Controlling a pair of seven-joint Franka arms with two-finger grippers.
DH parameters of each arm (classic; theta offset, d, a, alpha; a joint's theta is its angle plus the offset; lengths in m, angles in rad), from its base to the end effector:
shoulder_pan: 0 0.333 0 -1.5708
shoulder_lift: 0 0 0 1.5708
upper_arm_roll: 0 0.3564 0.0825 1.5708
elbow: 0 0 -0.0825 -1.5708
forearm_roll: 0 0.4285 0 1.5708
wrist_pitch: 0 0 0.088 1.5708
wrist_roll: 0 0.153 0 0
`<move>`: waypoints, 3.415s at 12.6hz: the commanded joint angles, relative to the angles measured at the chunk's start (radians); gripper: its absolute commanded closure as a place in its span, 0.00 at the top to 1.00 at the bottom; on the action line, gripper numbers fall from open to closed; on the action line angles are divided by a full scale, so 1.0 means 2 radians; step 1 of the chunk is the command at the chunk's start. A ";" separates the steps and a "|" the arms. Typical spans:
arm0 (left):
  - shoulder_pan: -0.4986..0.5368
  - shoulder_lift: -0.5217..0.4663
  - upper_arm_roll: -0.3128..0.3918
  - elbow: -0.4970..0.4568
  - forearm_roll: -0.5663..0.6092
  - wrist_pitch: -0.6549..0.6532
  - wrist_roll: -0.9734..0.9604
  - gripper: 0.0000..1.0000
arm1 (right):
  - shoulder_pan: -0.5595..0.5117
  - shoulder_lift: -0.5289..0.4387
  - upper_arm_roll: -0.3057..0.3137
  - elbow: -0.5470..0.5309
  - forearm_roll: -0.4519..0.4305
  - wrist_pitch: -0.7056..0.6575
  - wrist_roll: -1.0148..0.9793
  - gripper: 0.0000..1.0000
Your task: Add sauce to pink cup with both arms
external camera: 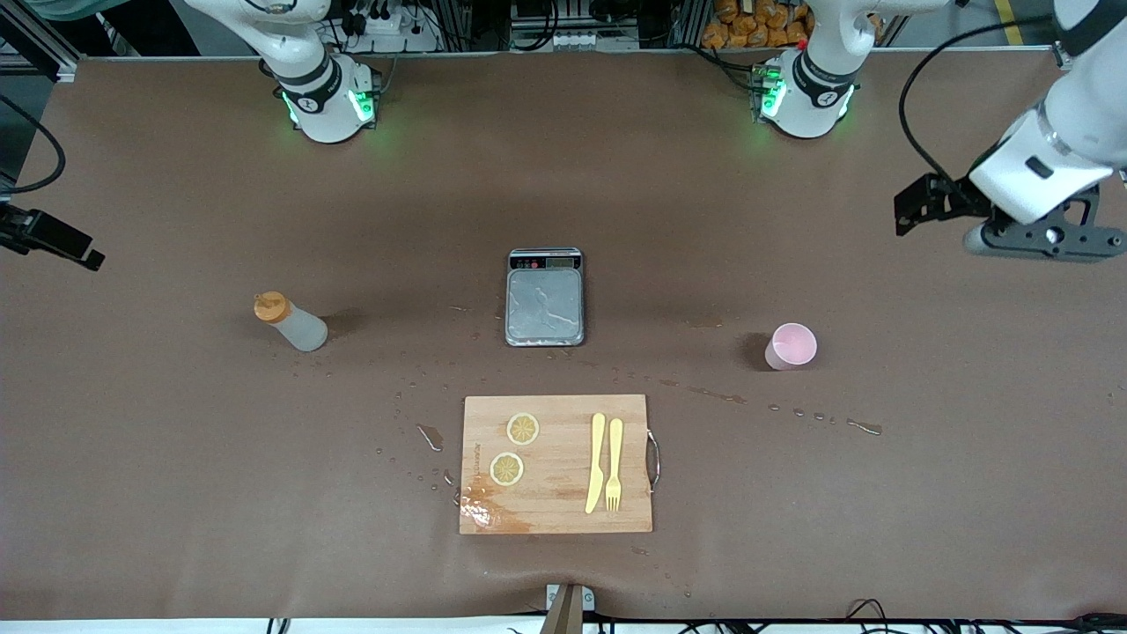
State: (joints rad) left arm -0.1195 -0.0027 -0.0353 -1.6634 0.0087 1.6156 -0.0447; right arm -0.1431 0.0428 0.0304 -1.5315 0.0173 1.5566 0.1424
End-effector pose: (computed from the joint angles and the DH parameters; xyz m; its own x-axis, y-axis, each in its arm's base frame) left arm 0.5898 -0.0907 0.5765 0.9929 -0.1101 -0.0447 -0.1107 -0.9938 -0.0108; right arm 0.6081 -0.0665 0.6120 0.9675 -0.2521 -0.0201 -0.2524 -0.9675 -0.0159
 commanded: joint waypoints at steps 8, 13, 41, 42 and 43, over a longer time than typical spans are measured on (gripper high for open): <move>0.000 0.066 -0.008 -0.093 -0.008 0.175 -0.002 1.00 | -0.077 0.068 0.005 -0.014 0.036 -0.044 0.177 1.00; 0.005 0.092 -0.008 -0.093 -0.007 0.197 0.002 1.00 | -0.122 0.122 0.005 -0.019 0.086 -0.060 0.203 1.00; 0.004 0.255 -0.010 -0.094 -0.001 0.276 0.165 0.43 | -0.191 0.384 0.005 -0.078 0.440 -0.016 0.229 1.00; 0.005 0.258 -0.010 -0.094 -0.001 0.276 0.165 0.03 | -0.187 0.384 0.005 -0.081 0.440 -0.009 0.227 1.00; 0.004 0.258 -0.010 -0.094 -0.001 0.276 0.165 0.00 | -0.181 0.384 0.005 -0.083 0.441 -0.005 0.226 1.00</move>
State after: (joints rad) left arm -0.1090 0.5074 -0.0577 -1.8599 0.0084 2.1605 0.2575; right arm -0.5199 0.8170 0.0412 -1.6783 0.8779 1.5267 0.5941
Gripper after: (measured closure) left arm 0.211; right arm 0.000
